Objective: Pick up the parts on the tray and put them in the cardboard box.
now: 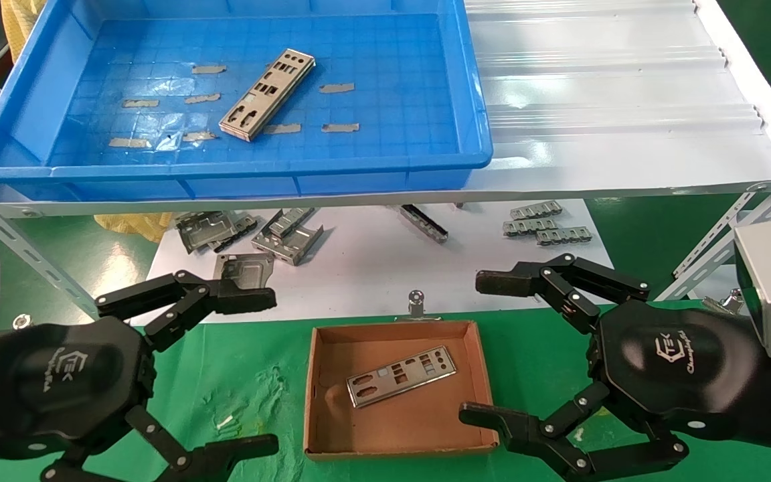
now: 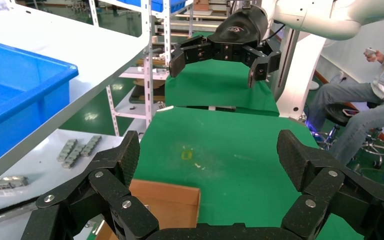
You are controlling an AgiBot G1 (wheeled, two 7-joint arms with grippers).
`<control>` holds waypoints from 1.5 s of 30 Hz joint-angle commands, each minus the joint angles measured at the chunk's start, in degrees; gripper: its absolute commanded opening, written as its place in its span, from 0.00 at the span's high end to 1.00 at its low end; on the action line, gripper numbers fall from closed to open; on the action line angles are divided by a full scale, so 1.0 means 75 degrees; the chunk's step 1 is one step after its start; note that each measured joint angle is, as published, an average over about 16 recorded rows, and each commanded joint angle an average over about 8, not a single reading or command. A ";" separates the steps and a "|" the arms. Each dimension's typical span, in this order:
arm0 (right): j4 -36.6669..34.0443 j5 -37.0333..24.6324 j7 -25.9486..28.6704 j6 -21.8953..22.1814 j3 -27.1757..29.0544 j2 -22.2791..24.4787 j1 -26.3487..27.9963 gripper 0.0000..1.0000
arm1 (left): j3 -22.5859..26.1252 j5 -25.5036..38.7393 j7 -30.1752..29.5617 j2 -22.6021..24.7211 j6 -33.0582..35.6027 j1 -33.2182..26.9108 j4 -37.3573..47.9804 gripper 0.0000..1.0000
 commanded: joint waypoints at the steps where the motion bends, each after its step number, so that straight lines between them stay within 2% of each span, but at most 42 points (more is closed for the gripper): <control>1: 0.0000 0.0000 0.0000 0.0000 0.0000 0.0000 0.0000 0.46 | 0.0000 0.0000 0.0000 0.0000 0.0000 0.0000 0.0000 0.00; 2: 0.0000 0.0000 0.0000 0.0000 0.0000 0.0000 0.0000 0.55 | 0.0000 0.0000 0.0000 0.0000 0.0000 0.0000 0.0000 0.00; 4: 0.0000 0.0000 0.0000 0.0000 0.0000 0.0000 0.0000 0.66 | 0.0000 0.0000 0.0000 0.0000 0.0000 0.0000 0.0000 0.00; 6: 0.0000 0.0000 0.0000 0.0000 0.0000 0.0000 0.0000 0.91 | 0.0000 0.0000 0.0000 0.0000 0.0000 0.0000 0.0000 0.00; 7: 0.0000 0.0000 0.0000 0.0000 0.0000 0.0000 0.0000 1.00 | 0.0000 0.0000 0.0000 0.0000 0.0000 0.0000 0.0000 0.00; 45: 0.0000 0.0000 0.0000 0.0000 0.0000 0.0000 0.0000 1.00 | -0.0007 -0.0002 -0.0031 0.0018 -0.0009 -0.0111 -0.0017 0.00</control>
